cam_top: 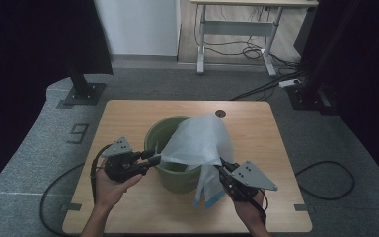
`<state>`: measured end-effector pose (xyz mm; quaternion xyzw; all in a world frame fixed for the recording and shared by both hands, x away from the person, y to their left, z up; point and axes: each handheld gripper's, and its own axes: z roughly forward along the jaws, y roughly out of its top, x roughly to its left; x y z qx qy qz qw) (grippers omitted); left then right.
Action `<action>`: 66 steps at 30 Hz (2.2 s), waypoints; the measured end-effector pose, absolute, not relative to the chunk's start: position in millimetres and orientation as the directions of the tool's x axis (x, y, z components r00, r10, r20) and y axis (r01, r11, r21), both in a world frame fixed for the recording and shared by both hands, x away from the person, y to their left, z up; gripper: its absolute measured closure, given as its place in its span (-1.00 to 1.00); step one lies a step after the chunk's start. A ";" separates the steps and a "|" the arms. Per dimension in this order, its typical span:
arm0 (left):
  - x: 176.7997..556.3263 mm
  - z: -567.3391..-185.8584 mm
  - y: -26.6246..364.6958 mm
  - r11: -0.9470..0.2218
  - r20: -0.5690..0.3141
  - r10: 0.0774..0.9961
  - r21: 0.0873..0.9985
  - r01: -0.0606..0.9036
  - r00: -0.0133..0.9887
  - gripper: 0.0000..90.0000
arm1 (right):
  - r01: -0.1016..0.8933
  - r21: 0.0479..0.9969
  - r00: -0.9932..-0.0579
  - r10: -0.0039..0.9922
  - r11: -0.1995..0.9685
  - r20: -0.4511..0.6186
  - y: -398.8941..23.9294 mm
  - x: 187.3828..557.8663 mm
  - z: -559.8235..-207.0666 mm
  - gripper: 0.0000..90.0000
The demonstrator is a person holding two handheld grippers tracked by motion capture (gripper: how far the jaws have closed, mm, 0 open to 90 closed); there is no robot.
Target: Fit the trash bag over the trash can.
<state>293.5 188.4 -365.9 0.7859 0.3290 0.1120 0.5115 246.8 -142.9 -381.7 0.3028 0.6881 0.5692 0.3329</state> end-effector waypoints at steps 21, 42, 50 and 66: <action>298.8 -349.2 150.8 -0.303 -0.140 0.581 0.877 0.373 0.802 -0.04 | 0.085 0.974 -0.638 0.763 0.209 -0.108 -133.5 247.7 -400.7 0.97; 304.7 -370.0 118.2 -0.402 -0.121 0.559 0.826 0.395 0.820 0.47 | 0.085 0.977 -0.657 0.749 0.194 -0.091 -129.7 248.9 -405.6 0.97; 305.7 -370.0 117.3 -0.390 -0.135 0.552 0.830 0.399 0.822 0.89 | 0.081 0.979 -0.660 0.746 0.188 -0.089 -130.7 247.9 -405.8 0.97; 309.6 -359.0 151.8 -0.255 -0.122 0.667 0.889 0.379 0.735 1.00 | 0.049 0.996 -0.785 0.620 0.073 -0.007 -152.6 220.2 -413.1 -0.10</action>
